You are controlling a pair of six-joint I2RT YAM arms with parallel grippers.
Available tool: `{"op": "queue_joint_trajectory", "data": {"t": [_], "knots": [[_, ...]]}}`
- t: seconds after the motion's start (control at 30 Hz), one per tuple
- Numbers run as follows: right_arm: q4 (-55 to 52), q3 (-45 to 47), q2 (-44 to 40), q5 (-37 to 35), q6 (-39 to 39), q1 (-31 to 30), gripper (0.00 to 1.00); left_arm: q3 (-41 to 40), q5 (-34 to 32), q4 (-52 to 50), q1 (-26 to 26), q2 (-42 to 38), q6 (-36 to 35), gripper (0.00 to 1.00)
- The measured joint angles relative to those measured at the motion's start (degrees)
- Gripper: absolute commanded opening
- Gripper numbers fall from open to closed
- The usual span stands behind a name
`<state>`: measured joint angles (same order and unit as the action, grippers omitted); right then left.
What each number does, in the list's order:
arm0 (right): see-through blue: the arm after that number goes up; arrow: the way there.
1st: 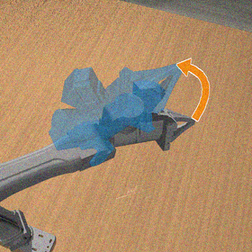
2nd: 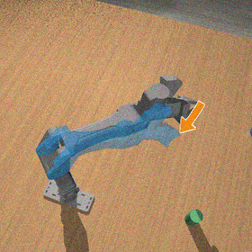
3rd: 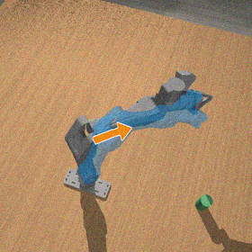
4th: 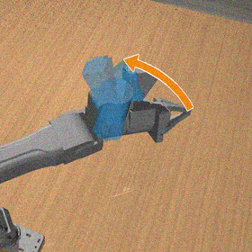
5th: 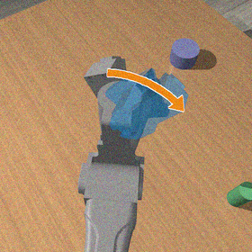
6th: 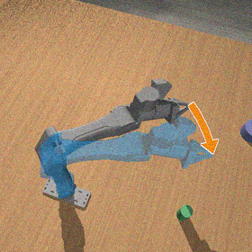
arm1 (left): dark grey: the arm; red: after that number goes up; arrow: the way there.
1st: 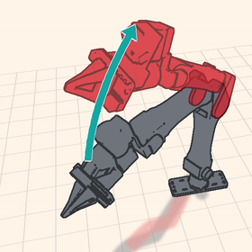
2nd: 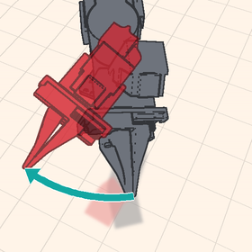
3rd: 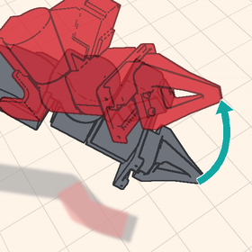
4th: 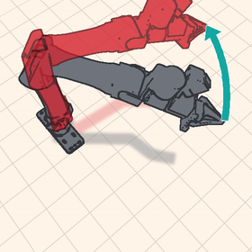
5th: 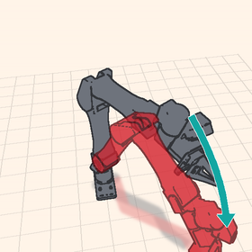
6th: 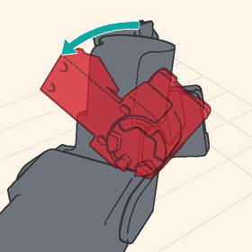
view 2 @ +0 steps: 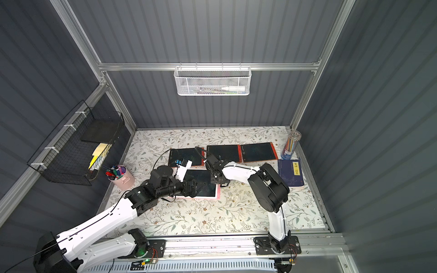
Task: Place the stylus back onto the writing tablet
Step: Adjust the stylus on the writing tablet.
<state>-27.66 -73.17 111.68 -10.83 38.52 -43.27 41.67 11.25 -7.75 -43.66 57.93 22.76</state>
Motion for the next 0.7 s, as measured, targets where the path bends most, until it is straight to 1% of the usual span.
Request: {"op": "queue_joint_trajectory", "data": {"t": [0.33, 0.47, 0.7], "knots": [[1.60, 0.59, -0.31, 0.33, -0.11, 0.07, 0.10, -0.02, 0.44, 0.04, 0.00, 0.00, 0.00, 0.99], [2.60, 1.20, -0.61, 0.92, -0.28, 0.35, 0.17, -0.02, 0.44, 0.04, 0.00, 0.00, 0.00, 0.99], [2.80, 1.20, -0.66, 1.01, -0.17, 0.37, 0.20, -0.07, 0.44, 0.04, 0.00, 0.13, 0.00, 0.99]]}}
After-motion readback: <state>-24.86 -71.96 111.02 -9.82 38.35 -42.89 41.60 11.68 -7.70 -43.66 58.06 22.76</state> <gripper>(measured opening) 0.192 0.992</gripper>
